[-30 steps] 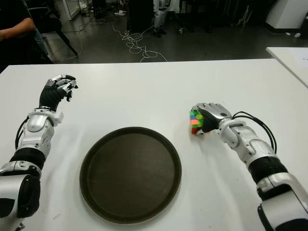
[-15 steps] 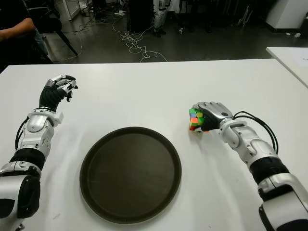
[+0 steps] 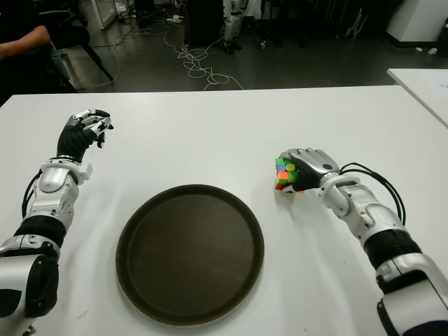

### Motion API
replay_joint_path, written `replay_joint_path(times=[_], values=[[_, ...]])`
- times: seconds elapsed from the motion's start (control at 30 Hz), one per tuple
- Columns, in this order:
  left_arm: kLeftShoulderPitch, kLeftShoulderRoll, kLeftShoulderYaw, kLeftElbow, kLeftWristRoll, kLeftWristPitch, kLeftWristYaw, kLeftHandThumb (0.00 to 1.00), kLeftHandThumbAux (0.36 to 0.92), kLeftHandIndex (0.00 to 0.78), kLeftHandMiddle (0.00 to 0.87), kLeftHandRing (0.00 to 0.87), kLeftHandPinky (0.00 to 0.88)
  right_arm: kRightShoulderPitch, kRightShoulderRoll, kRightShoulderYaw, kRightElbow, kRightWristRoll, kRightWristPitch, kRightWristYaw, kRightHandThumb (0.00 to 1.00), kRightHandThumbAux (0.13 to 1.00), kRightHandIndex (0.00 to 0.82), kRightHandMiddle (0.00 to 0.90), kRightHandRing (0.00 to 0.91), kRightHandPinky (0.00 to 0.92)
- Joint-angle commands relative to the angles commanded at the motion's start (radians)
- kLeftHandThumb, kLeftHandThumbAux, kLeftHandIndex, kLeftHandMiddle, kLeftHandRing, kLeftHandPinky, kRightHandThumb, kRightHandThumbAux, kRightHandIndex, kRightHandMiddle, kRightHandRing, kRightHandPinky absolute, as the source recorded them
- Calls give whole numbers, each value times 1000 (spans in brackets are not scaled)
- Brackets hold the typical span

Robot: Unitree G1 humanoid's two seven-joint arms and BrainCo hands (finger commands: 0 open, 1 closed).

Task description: Pick up the Rubik's Cube and put it in the plate

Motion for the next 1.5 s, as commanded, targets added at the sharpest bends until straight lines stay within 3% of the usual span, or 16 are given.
replay_joint_path(times=[0.43, 0.83, 0.93, 1.1, 1.27, 1.5], values=[[-1, -1, -7, -1, 6, 1, -1, 839, 665, 417, 563, 721, 763, -15, -4, 11, 41, -15, -29, -35, 685, 736, 423, 603, 604, 559], [-8, -7, -4, 13, 2, 14, 6, 837, 667, 412, 548, 698, 752, -24, -21, 1, -72, -28, -37, -45, 687, 735, 422, 593, 599, 549], [-8, -8, -3, 13, 1, 13, 5, 837, 667, 411, 546, 695, 751, -54, -15, -10, -139, -25, -16, -19, 687, 736, 421, 584, 594, 548], [-8, -9, -2, 12, 0, 12, 4, 838, 666, 413, 547, 700, 759, -47, -24, -24, -203, -30, -1, -18, 686, 737, 420, 577, 591, 554], [-9, -8, -2, 14, 0, 6, 2, 839, 665, 416, 553, 708, 763, -108, 23, -18, -223, -41, 18, -26, 685, 738, 419, 575, 588, 535], [-10, -8, -3, 16, 1, 4, -2, 839, 665, 417, 556, 716, 768, -123, 51, -12, -237, -41, -10, -48, 685, 738, 419, 592, 603, 550]])
